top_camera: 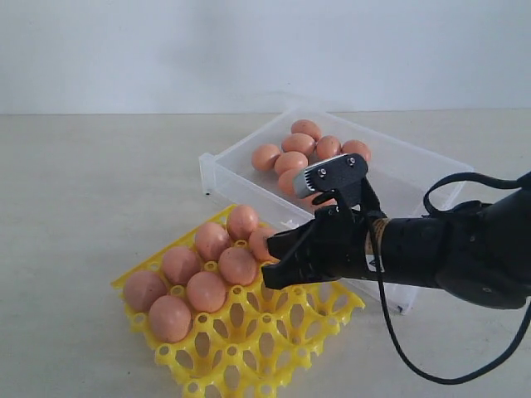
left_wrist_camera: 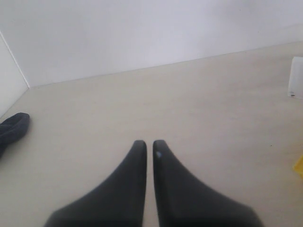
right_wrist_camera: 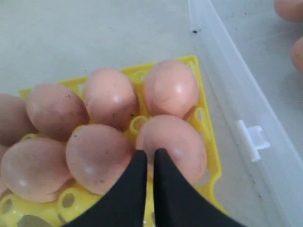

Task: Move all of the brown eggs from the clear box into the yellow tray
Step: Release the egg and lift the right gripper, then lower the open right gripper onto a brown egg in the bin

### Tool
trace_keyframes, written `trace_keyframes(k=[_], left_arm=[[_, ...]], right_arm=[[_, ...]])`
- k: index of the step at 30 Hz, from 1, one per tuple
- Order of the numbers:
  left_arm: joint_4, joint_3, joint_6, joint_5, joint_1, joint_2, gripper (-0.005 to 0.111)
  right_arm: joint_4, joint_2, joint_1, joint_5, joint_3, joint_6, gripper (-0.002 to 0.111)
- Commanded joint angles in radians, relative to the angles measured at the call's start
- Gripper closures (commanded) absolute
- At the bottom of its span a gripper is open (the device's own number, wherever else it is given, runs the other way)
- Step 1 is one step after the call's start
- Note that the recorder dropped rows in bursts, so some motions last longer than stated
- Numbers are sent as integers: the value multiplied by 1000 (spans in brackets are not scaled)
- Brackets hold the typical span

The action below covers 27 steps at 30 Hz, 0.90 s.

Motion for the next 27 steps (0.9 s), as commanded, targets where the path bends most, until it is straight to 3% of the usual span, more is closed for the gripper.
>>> trace_keyframes(k=[1,3,5,6,8,10,11,13,15,21,24,27], left_arm=[[1,3,-4,0,1,-3,103],[1,3,-4,0,1,-3,103],[1,3,-4,0,1,-3,103],[1,3,-4,0,1,-3,103],[1,3,-4,0,1,-3,103],[1,3,-4,0,1,-3,103],[1,3,-4,0,1,-3,103],[1,3,-4,0,1,-3,103],[1,3,-4,0,1,-3,103],[1,3,-4,0,1,-3,103],[1,3,-4,0,1,-3,103],[1,3,-4,0,1,-3,103]], right_arm=[[-4,-1,0,-74,-2,8,108],[50,-1,0,-167,-2,-58,108],[197,-1,0,-315,-2,-276,108],[329,-1,0,-418,-4,-426,108],[616,-1,0,-396,-51,-479,108],[670,3,-35,118,-227,-445,108],[588,25,-48,532,-380,-486,108],[480,66,-48,873,-606,-563,108],[464,91,-50,1082,-772,-600,108],[478,177,-55,1550,-1037,-644,108],[562,251,-69,1826,-1143,-812,108],[588,273,-69,1826,-1166,-979,108]])
